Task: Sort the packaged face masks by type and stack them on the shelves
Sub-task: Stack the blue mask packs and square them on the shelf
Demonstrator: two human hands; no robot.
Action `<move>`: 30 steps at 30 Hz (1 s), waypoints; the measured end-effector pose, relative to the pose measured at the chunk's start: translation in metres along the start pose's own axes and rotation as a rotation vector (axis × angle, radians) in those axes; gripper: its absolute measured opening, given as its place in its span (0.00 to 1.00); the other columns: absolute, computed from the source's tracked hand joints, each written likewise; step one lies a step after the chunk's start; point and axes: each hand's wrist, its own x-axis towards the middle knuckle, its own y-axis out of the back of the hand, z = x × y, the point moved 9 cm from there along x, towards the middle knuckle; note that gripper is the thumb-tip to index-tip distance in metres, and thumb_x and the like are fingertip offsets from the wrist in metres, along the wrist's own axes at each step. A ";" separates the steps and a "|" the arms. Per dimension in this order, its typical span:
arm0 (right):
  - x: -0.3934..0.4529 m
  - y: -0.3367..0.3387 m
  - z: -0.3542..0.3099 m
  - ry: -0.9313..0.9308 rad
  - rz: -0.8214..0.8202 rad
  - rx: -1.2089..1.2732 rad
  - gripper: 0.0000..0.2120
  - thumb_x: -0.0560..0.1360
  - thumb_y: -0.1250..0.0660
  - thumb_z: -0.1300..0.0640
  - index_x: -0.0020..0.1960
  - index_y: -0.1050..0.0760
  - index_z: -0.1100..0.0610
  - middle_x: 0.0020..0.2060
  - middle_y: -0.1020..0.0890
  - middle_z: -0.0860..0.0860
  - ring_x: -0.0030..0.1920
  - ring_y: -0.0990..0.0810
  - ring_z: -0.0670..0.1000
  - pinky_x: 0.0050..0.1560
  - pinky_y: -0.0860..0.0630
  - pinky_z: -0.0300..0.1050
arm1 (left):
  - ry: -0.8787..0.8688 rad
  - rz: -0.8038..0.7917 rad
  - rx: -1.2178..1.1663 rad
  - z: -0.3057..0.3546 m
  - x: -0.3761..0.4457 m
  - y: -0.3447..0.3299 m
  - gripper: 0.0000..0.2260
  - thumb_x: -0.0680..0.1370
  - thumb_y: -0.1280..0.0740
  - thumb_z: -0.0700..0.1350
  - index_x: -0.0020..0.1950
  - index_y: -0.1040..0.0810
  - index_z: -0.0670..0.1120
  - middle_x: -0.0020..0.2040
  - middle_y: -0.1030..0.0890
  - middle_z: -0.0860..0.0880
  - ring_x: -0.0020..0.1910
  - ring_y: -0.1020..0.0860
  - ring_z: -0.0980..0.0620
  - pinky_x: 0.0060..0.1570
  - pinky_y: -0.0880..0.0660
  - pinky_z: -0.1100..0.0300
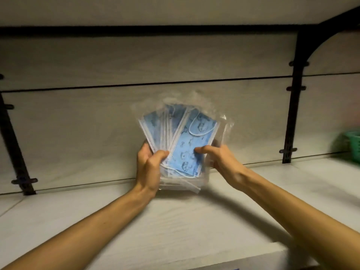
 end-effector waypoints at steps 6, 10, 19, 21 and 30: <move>0.007 0.053 -0.015 0.067 0.000 -0.186 0.10 0.74 0.28 0.64 0.53 0.19 0.53 0.44 0.12 0.43 0.45 0.13 0.44 0.39 0.20 0.35 | 0.134 -0.104 0.177 -0.026 0.014 -0.063 0.13 0.73 0.29 0.30 0.51 0.20 0.46 0.47 0.15 0.46 0.48 0.17 0.48 0.40 0.20 0.66; 0.013 0.076 -0.038 0.150 0.040 -0.302 0.14 0.72 0.24 0.51 0.56 0.17 0.52 0.47 0.12 0.45 0.48 0.13 0.45 0.49 0.17 0.42 | 0.091 -0.114 0.162 -0.020 0.024 -0.091 0.17 0.72 0.28 0.29 0.54 0.20 0.48 0.46 0.13 0.51 0.46 0.14 0.52 0.41 0.19 0.63; -0.005 0.101 0.024 -0.055 -0.066 -0.058 0.23 0.68 0.27 0.60 0.61 0.25 0.51 0.45 0.14 0.37 0.44 0.17 0.34 0.36 0.26 0.24 | 0.237 -0.035 0.114 -0.066 -0.007 -0.114 0.19 0.73 0.30 0.28 0.62 0.22 0.42 0.53 0.13 0.46 0.51 0.14 0.47 0.47 0.17 0.56; 0.000 0.101 0.019 -0.027 -0.083 -0.069 0.25 0.65 0.29 0.60 0.62 0.25 0.51 0.47 0.14 0.38 0.47 0.17 0.35 0.39 0.26 0.24 | 0.251 -0.010 0.107 -0.063 -0.001 -0.119 0.17 0.73 0.30 0.28 0.59 0.20 0.43 0.49 0.12 0.48 0.49 0.14 0.48 0.48 0.16 0.55; -0.003 0.102 0.065 -0.197 -0.171 -0.140 0.25 0.68 0.21 0.49 0.62 0.23 0.52 0.51 0.13 0.48 0.53 0.15 0.49 0.54 0.19 0.48 | 0.447 0.177 -0.475 -0.092 0.001 -0.094 0.21 0.77 0.40 0.31 0.68 0.23 0.39 0.63 0.18 0.38 0.63 0.19 0.39 0.66 0.27 0.39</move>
